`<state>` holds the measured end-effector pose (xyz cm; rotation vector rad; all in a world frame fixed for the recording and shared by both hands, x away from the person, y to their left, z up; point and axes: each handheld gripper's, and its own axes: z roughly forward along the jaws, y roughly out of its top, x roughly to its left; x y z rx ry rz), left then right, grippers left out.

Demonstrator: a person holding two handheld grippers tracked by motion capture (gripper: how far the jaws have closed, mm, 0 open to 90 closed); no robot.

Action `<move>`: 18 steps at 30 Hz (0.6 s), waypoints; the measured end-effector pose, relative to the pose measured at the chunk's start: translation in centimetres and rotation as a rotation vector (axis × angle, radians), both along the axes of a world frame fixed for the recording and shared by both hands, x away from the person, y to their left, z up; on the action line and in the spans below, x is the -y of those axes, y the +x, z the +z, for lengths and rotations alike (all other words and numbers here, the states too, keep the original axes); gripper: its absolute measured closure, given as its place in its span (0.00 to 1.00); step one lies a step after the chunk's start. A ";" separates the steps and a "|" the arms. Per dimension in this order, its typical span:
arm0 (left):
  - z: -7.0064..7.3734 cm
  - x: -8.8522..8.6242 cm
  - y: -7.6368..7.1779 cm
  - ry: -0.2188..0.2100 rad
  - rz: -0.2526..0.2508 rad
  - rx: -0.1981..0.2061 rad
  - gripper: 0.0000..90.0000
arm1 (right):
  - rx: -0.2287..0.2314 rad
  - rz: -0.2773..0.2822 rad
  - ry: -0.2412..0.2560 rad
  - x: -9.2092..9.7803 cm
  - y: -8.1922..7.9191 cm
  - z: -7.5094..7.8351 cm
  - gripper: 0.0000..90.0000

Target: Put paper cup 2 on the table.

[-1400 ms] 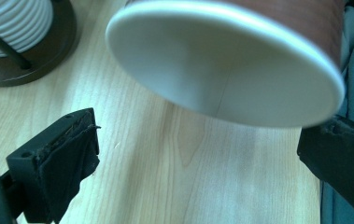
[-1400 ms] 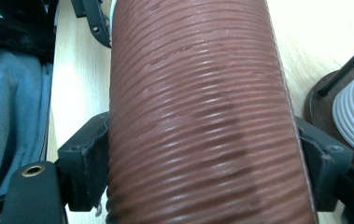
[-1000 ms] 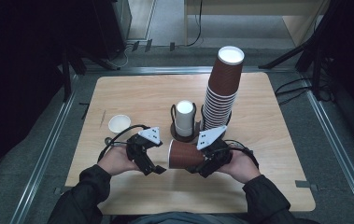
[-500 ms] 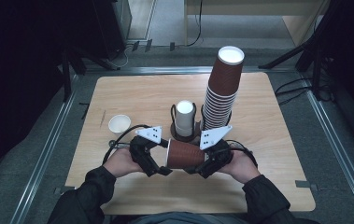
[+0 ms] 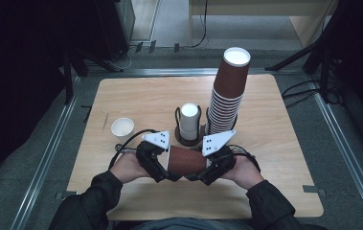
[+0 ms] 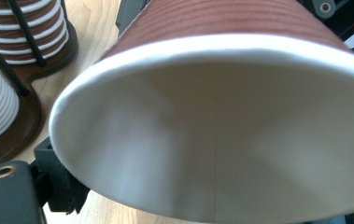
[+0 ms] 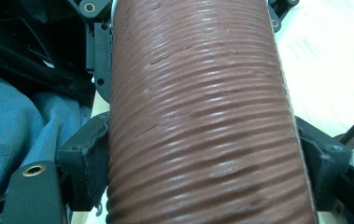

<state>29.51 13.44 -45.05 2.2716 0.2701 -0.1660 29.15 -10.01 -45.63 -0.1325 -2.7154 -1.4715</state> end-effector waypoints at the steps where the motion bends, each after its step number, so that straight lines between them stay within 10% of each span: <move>1: 0.0 0.0 0.0 0.005 0.000 0.003 0.10 | -0.003 0.002 -0.003 0.0 0.0 0.0 0.22; 18: 0.8 -1.3 0.3 0.072 0.038 -0.020 0.11 | -0.029 -0.024 -0.066 0.2 0.3 -0.3 0.16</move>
